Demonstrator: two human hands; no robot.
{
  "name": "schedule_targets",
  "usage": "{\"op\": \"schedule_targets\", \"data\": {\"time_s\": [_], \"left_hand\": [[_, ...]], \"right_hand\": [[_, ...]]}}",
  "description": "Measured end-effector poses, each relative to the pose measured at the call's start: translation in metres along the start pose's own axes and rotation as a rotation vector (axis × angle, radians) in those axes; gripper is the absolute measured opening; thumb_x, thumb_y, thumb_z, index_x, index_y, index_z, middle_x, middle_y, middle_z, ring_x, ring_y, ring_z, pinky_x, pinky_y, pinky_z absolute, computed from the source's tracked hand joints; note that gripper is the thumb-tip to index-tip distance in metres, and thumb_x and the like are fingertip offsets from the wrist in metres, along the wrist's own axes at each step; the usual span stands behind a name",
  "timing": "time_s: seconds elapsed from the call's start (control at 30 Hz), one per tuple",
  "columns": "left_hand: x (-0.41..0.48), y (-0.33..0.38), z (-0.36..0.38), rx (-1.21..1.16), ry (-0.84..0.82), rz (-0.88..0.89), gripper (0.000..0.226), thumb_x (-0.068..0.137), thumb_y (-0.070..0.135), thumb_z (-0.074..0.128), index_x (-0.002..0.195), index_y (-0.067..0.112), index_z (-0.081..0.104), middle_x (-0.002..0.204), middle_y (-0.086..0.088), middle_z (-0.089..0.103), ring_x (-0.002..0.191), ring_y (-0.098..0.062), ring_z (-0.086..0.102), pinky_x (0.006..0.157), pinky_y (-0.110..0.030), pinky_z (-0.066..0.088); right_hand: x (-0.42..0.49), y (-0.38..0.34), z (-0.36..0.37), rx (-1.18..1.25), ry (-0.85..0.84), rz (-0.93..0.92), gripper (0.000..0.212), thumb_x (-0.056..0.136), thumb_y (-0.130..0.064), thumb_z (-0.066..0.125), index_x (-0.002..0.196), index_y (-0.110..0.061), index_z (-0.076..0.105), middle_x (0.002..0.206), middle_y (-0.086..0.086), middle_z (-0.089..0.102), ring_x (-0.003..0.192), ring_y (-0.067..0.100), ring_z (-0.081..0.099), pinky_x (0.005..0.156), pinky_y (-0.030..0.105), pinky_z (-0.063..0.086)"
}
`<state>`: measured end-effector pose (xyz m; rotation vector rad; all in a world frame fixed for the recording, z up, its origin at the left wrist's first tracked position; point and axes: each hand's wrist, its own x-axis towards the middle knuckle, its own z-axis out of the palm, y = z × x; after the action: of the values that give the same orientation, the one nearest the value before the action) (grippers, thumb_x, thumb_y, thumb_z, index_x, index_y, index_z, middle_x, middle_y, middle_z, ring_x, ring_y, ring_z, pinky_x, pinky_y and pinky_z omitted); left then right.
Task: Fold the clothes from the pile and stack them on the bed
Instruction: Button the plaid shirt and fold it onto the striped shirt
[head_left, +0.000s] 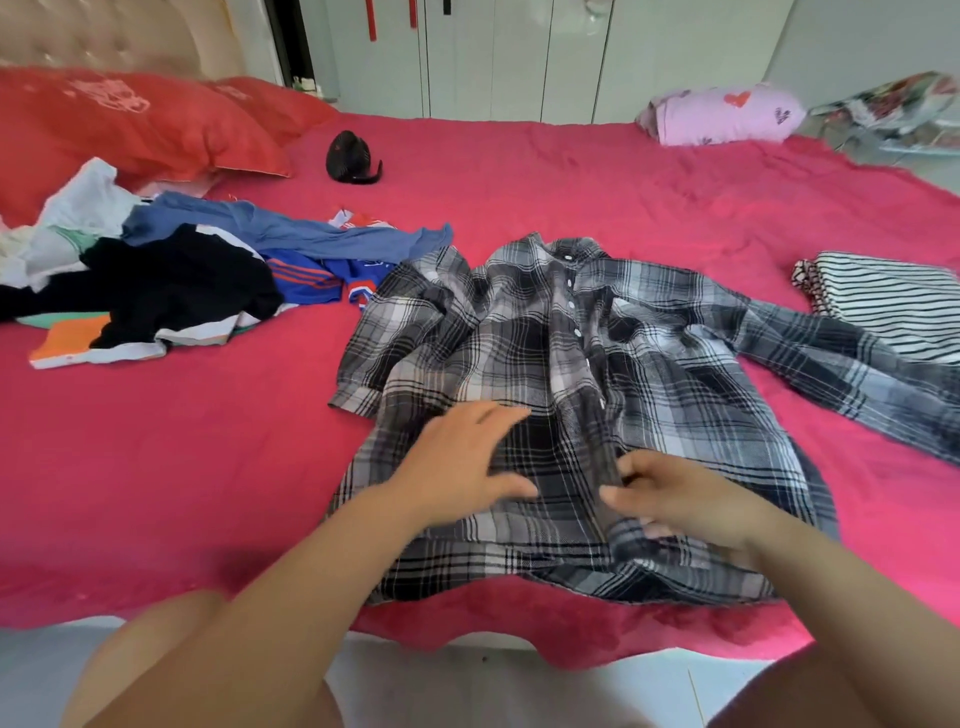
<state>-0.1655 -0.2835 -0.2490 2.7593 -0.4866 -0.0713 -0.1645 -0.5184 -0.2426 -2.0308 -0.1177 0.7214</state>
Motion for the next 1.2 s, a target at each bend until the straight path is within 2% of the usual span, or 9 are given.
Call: {"op": "schedule_targets", "data": {"time_s": [0.13,0.23,0.3,0.47,0.6,0.77,0.87,1.07,1.2], "left_hand": [[-0.002,0.014,0.025,0.173,-0.267,0.133,0.106,0.067,0.067,0.064,0.148,0.036,0.003,0.153,0.002,0.014,0.139,-0.021,0.014,0.113,-0.045,0.021],[-0.004,0.010,0.035,0.257,-0.229,0.170,0.080,0.080,0.054,0.061,0.146,0.037,0.019,0.142,0.001,0.028,0.132,-0.021,0.024,0.110,-0.041,0.026],[-0.006,0.010,0.035,0.244,-0.178,0.197,0.055,0.089,0.044,0.055,0.140,0.036,0.036,0.126,0.003,0.041,0.121,-0.019,0.034,0.104,-0.036,0.031],[-0.011,0.021,0.023,0.025,-0.302,0.135,0.039,0.095,0.025,0.050,0.134,0.029,0.049,0.101,0.005,0.045,0.096,-0.013,0.046,0.085,-0.027,0.039],[-0.010,0.018,0.011,0.044,-0.433,0.157,0.038,0.093,0.025,0.055,0.130,0.029,0.054,0.107,0.001,0.052,0.105,-0.017,0.050,0.089,-0.027,0.040],[-0.006,0.016,0.000,0.089,-0.626,0.095,0.040,0.088,0.034,0.061,0.127,0.026,0.058,0.117,0.007,0.061,0.099,-0.007,0.054,0.081,-0.013,0.035],[0.006,0.021,-0.012,-0.136,-0.438,0.029,0.030,0.087,0.040,0.060,0.113,0.027,0.067,0.092,0.023,0.060,0.080,0.006,0.055,0.077,-0.012,0.044],[0.042,-0.026,-0.016,0.141,0.343,-0.260,0.028,0.095,0.032,0.047,0.115,0.023,0.064,0.113,-0.004,0.058,0.111,-0.026,0.049,0.091,-0.040,0.044],[0.050,-0.047,-0.004,0.181,0.223,-0.459,0.042,0.097,0.034,0.041,0.139,0.028,0.039,0.144,-0.009,0.030,0.129,-0.031,0.028,0.100,-0.047,0.035]], "right_hand": [[-0.004,0.013,-0.011,-0.455,-0.047,-0.018,0.035,0.075,-0.036,0.074,0.104,-0.035,0.056,0.098,-0.005,0.059,0.091,0.013,0.060,0.085,0.026,0.047],[-0.010,0.034,-0.008,-0.913,0.059,-0.047,0.072,0.065,-0.039,0.078,0.124,-0.033,0.036,0.108,-0.002,0.041,0.097,0.015,0.048,0.088,0.027,0.043],[-0.009,0.049,0.002,-1.064,0.152,-0.155,0.056,0.074,-0.029,0.067,0.119,-0.025,0.034,0.106,0.000,0.042,0.099,0.020,0.049,0.087,0.034,0.045],[-0.018,0.047,-0.010,-1.080,0.147,-0.284,0.022,0.083,-0.008,0.052,0.100,-0.022,0.048,0.091,-0.002,0.046,0.097,0.023,0.055,0.079,0.030,0.043],[-0.034,0.035,-0.039,-1.078,0.049,-0.199,0.036,0.082,-0.014,0.064,0.113,-0.029,0.055,0.102,-0.005,0.053,0.102,0.013,0.053,0.081,0.021,0.036],[-0.031,0.032,-0.045,-1.041,-0.141,-0.061,0.032,0.081,-0.020,0.068,0.111,-0.028,0.063,0.077,-0.023,0.049,0.079,-0.001,0.051,0.061,0.003,0.030],[-0.023,0.027,-0.053,-0.909,-0.065,-0.068,0.022,0.088,-0.022,0.061,0.109,-0.022,0.067,0.091,-0.018,0.062,0.074,-0.009,0.050,0.063,-0.003,0.032],[0.013,0.042,-0.115,-0.675,0.705,0.043,0.030,0.090,-0.018,0.055,0.119,-0.016,0.061,0.112,0.018,0.063,0.095,0.029,0.061,0.083,0.030,0.042],[0.035,0.064,-0.125,-0.589,0.756,0.168,0.039,0.095,-0.023,0.048,0.131,-0.008,0.047,0.119,0.029,0.058,0.107,0.041,0.056,0.092,0.040,0.044]]}}
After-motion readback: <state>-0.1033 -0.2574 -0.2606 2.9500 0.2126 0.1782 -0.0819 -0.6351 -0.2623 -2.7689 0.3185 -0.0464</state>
